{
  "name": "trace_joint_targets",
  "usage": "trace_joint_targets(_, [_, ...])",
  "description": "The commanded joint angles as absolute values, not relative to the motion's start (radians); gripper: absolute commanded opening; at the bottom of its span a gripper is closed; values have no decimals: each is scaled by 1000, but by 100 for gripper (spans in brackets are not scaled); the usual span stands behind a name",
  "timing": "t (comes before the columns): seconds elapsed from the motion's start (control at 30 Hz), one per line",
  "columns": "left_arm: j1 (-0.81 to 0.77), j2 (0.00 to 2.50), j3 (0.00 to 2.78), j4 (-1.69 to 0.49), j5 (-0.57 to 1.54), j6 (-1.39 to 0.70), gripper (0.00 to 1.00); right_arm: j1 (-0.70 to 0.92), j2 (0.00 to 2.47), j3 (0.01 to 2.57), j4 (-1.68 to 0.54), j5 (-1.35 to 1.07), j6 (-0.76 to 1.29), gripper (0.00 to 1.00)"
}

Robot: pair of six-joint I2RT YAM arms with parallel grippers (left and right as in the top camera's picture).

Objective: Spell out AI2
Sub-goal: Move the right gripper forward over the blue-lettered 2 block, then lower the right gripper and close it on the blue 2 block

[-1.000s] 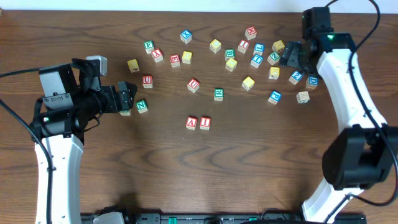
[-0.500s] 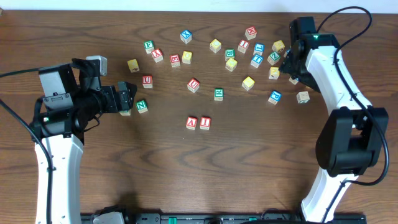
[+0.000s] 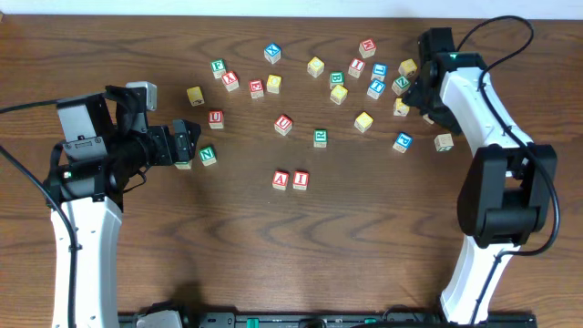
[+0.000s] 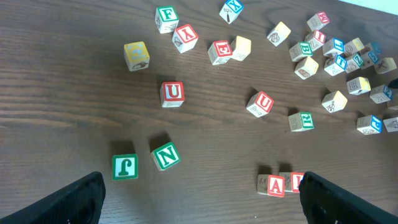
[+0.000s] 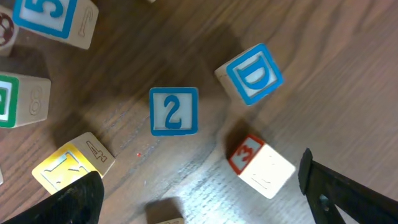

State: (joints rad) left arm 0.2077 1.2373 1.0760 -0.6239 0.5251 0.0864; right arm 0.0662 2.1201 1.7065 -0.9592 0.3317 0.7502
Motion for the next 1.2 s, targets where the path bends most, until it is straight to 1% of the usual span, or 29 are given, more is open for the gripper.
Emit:
trace_joint_targets(0.0, [212,1238,1092,-624,527,101,98,76,2132,1728,-950,322,747,96])
trace_joint_targets(0.43, [212,1293,1092,-621,527,100,98,74,2132,1728,-897,322,746,97])
trace_joint_targets(0.83, [212,1295,1092,-611,527,100,98,35,2140,1735,-833,277,710,96])
trace_joint_targets(0.97, [212,1295,1092,-609,527,100,98,19,2186,1791,-859,255,678,96])
trace_joint_targets(1.17, [212,1295,1092,-609,527,100,98,18,2329,1982,-1012,252,657,95])
